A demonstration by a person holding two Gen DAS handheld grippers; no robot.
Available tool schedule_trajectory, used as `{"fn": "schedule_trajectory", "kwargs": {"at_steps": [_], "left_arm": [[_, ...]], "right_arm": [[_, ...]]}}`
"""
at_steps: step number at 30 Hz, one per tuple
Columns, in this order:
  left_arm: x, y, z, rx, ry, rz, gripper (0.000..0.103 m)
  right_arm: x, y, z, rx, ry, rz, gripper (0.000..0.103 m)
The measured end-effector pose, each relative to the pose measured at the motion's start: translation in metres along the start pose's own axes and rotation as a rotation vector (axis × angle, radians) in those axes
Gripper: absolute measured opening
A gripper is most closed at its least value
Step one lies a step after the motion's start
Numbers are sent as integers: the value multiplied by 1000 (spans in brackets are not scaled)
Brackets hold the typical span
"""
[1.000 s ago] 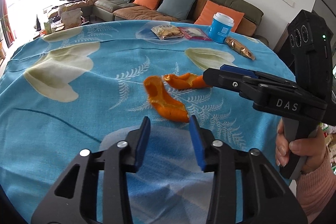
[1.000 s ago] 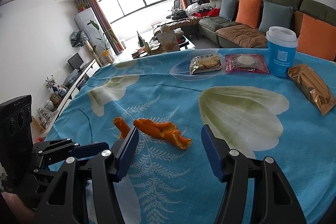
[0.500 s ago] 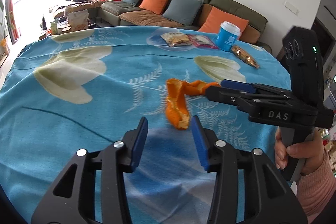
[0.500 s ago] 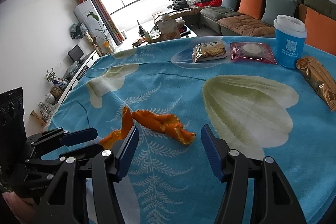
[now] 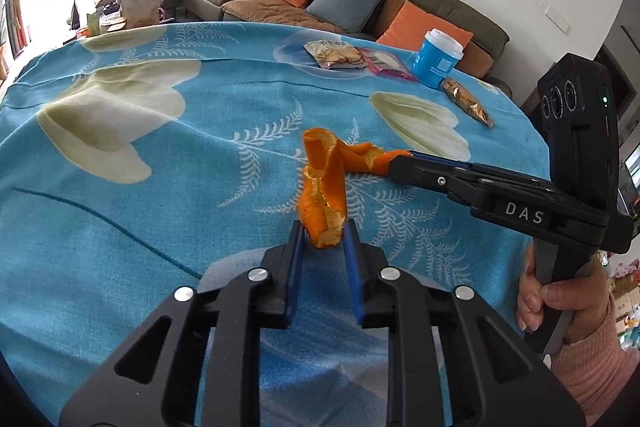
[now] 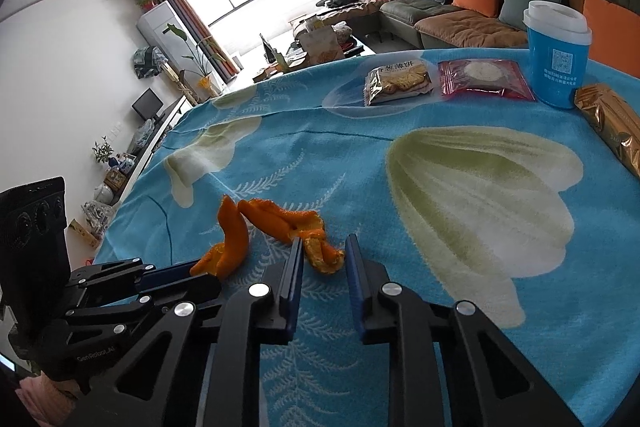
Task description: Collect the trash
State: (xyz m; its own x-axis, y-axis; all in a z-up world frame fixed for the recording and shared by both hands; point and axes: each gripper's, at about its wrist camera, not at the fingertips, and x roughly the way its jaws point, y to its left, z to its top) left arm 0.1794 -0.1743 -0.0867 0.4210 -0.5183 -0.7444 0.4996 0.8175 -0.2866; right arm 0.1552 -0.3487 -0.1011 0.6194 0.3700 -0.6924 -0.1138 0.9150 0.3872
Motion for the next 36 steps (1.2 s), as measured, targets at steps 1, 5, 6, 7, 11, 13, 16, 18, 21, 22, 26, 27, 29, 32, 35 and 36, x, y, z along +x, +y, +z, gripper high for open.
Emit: {"fn": "schedule_trajectory", "kwargs": {"at_steps": [1, 5, 6, 7, 11, 13, 16, 18, 21, 22, 26, 27, 29, 32, 35, 36], "left_arm": [[0, 0, 0, -1, -2, 1, 18], [-5, 1, -1, 0, -18, 8, 16], [-7, 1, -2, 4, -25, 14, 14], [-10, 1, -3, 9, -31, 18, 13], [-22, 1, -7, 22, -58, 40, 13], [-27, 1, -9, 24, -69, 50, 13], [-37, 5, -14, 19, -83, 56, 13], [-43, 7, -17, 14, -92, 60, 12], [-51, 11, -23, 11, -100, 71, 12], [-53, 11, -24, 11, -101, 74, 12], [-63, 16, -32, 4, -111, 79, 12], [-64, 16, -33, 2, -111, 81, 12], [-67, 19, -37, 0, -112, 85, 12], [-68, 23, -41, -2, -105, 89, 12], [-65, 25, -44, -2, -90, 89, 13], [-64, 25, -44, -1, -89, 92, 14]], "right_arm": [[-1, 0, 0, 0, -4, 1, 17], [-4, 1, -1, -5, -21, -2, 15], [-5, 2, -1, -7, -26, -3, 14], [-6, 3, -1, -6, -30, -2, 13], [-8, 4, -3, -2, -41, 7, 12], [-10, 6, -3, -1, -49, 10, 11], [-11, 7, -4, 0, -54, 17, 11], [-13, 9, -5, 1, -59, 23, 11], [-16, 9, -7, 9, -67, 34, 11], [-17, 9, -7, 11, -68, 37, 10], [-19, 13, -10, 12, -73, 47, 10], [-20, 14, -11, 11, -72, 49, 10], [-20, 16, -12, 9, -66, 52, 10], [-17, 17, -14, 8, -52, 46, 11], [-10, 19, -14, -1, -23, 31, 15], [-8, 20, -15, -5, -16, 25, 17]]}}
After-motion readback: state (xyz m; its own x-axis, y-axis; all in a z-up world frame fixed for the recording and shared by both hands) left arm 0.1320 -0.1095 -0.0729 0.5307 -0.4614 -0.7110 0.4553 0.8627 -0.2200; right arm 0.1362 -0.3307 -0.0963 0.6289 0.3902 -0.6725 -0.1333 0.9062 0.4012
